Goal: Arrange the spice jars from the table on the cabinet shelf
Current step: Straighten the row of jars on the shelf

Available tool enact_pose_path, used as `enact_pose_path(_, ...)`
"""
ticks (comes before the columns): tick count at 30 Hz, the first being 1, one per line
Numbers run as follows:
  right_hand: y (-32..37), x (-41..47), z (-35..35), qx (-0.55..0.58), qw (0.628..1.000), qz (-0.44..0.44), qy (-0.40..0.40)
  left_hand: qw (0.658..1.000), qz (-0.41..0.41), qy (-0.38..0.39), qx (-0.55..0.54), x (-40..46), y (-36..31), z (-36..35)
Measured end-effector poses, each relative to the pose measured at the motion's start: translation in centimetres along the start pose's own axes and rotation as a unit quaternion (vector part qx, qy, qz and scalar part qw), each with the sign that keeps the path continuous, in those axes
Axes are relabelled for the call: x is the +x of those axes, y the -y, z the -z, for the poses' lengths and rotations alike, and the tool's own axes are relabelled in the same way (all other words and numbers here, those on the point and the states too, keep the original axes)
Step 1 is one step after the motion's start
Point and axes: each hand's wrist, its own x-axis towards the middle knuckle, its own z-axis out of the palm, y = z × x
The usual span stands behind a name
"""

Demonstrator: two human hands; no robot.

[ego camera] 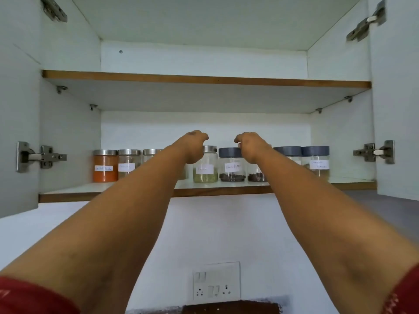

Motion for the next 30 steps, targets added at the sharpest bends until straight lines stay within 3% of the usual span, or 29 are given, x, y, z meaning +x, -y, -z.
enact_pose_path(5, -1.3, -0.8, -2.7, 0.031, 0.997, 0.07, -0.023, 0.997, 0.08, -0.02, -0.011, 0.1, -2.7, -2.4)
enact_pose_path(9, -1.7, 0.2, -3.1, 0.029, 0.994, 0.104, -0.025, 0.996, 0.085, -0.021, 0.026, 1.2, -3.1, -2.5)
enact_pose_path(24, 1.8, 6.7, -7.2, -0.003, 0.996, 0.03, 0.083, 0.976, 0.071, 0.079, 0.192, 8.0, 1.3, -5.3)
enact_pose_path(30, 2.0, 8.9, -7.2, -0.048, 0.991, 0.027, 0.119, 0.984, 0.07, 0.085, 0.141, 9.6, 4.6, -6.8)
